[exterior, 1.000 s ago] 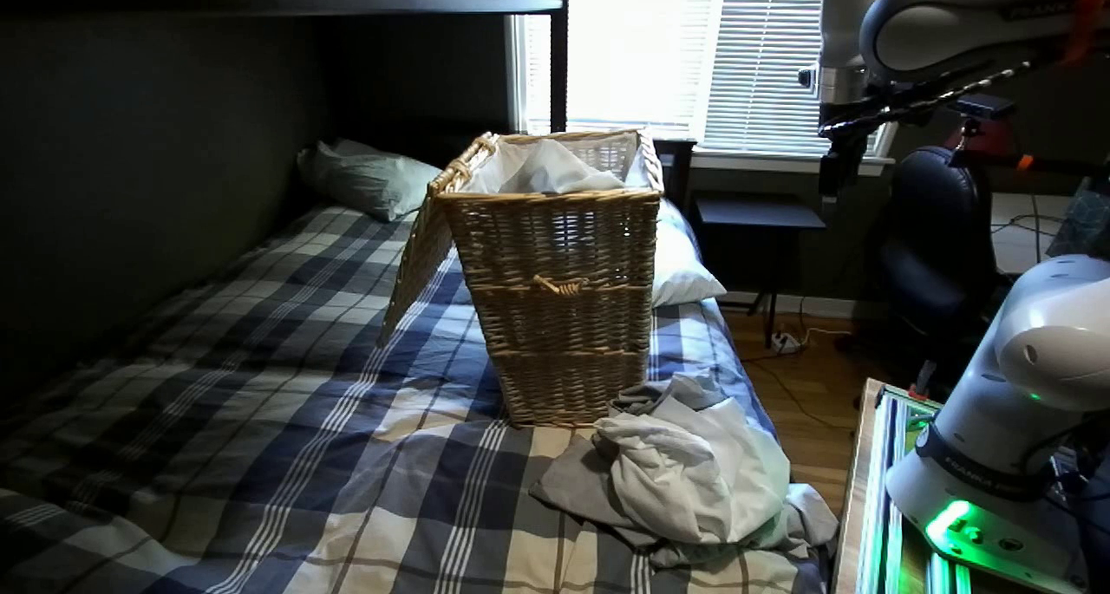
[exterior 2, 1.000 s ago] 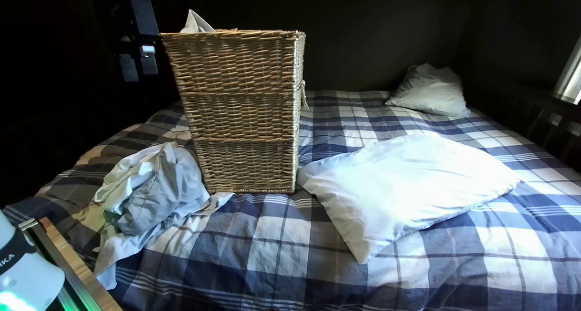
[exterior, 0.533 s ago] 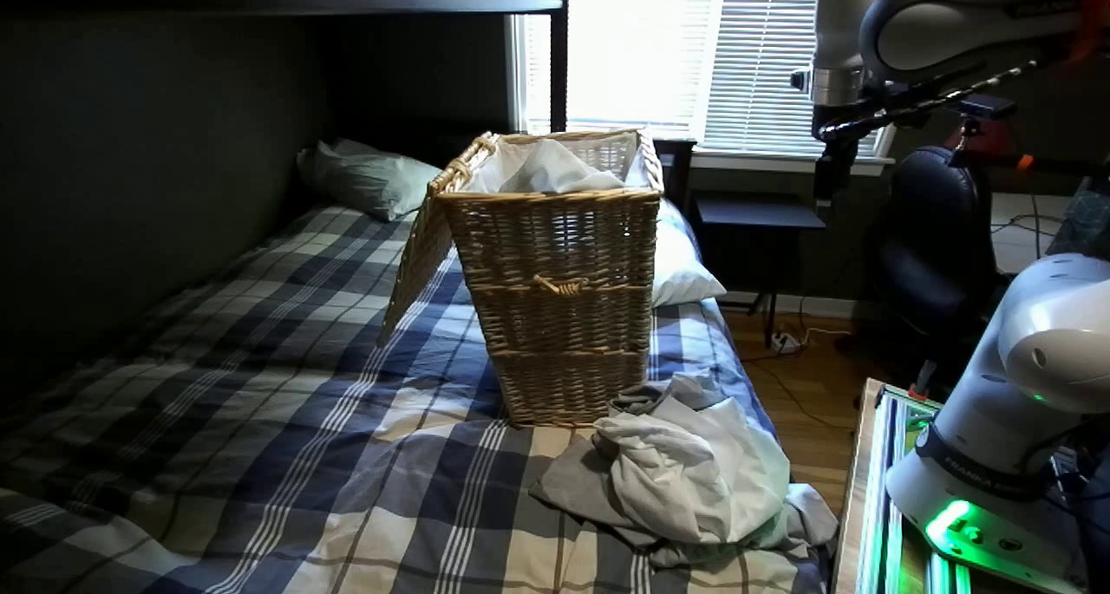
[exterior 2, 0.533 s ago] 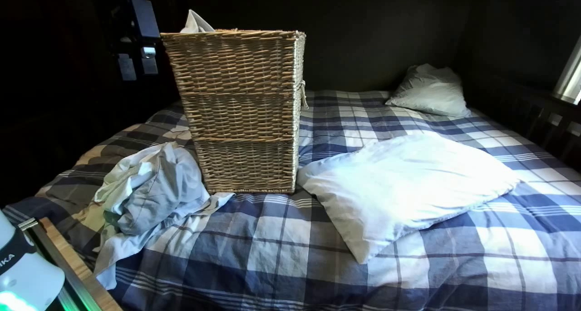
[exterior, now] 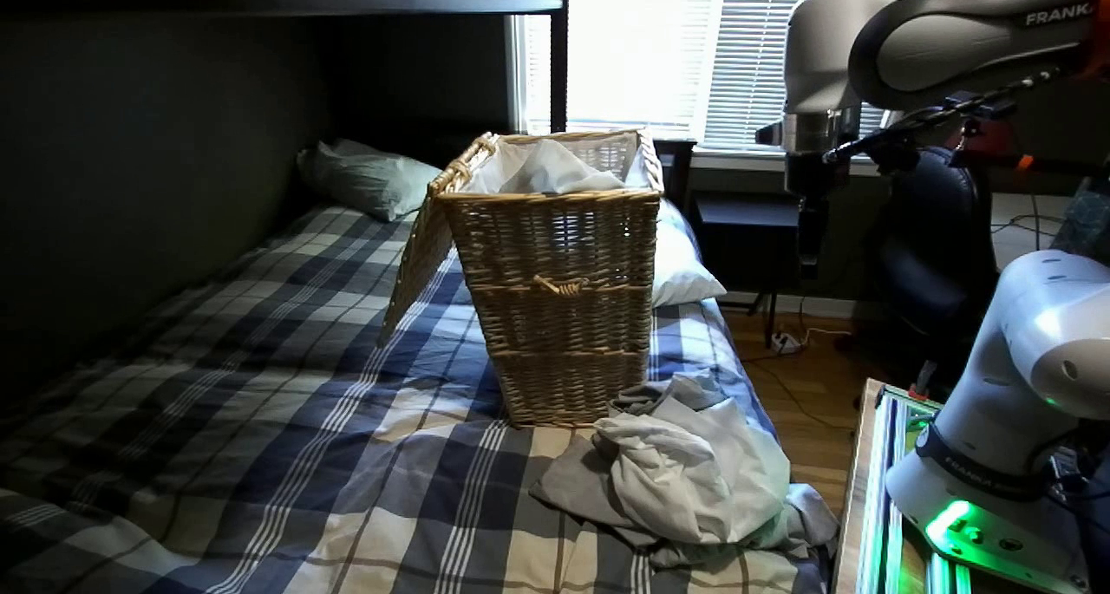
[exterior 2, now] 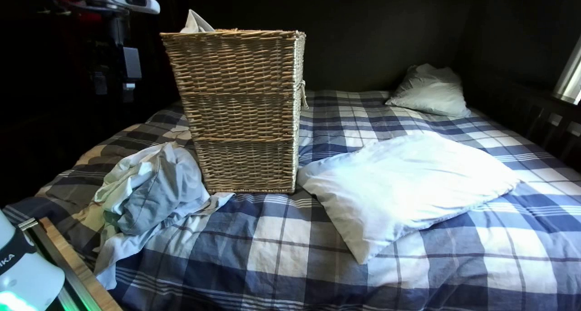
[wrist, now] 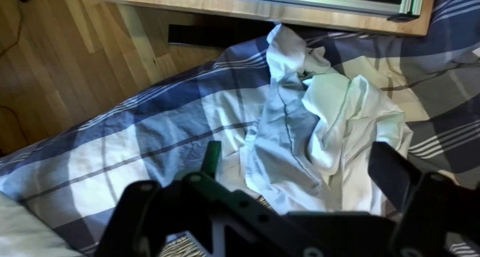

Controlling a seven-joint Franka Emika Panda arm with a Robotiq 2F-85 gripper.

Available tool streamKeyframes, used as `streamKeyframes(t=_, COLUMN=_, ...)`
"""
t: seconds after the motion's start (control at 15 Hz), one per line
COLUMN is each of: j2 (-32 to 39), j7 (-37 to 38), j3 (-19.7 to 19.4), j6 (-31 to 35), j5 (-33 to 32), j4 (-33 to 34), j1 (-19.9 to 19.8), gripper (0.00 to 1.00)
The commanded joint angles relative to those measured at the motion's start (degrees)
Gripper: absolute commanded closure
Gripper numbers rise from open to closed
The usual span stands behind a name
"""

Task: Move the trousers backwards

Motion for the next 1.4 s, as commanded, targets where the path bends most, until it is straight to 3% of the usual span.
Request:
streamKeyframes(t=0.0, j2=-0.8, j7=1.4, j3=2.1, j6=9.6, j5=2.4, j4=-7.9, j1=1.2, gripper=0.0)
streamKeyframes(t=0.13, j2=-0.5, j7=2.3, j3=3.5, j6=18.0, j5=1.8, j4=-12.3, j1=1.5, gripper=0.0)
streamKeyframes(t=0.2, j2=2.6, j7=1.0, j3=3.6, j6=19.6, j5=1.9, j4=-10.5, j1=2.4, gripper=0.0)
streamKeyframes(t=0.27, j2=0.6, j7=0.8, j3=3.0, j6=15.9, j5=1.2, j4=-9.8, j1=1.3, gripper=0.0)
streamKeyframes(t=0.8, j2=1.8, j7=-0.1, j3=3.0, j6=17.8, j5=1.4, j4=-9.4, j1=2.0, gripper=0.0)
streamKeyframes(t=1.0, j2=4.3, j7=-2.6, j3=3.3, j6=23.0, j5=2.5, j4=-9.2, j1=4.3, gripper=0.0)
streamKeyframes(t=1.33, j2=13.1, j7=-4.6, j3=3.1, j6=37.3, j5=6.2, j4=-9.3, j1=8.2, gripper=0.0)
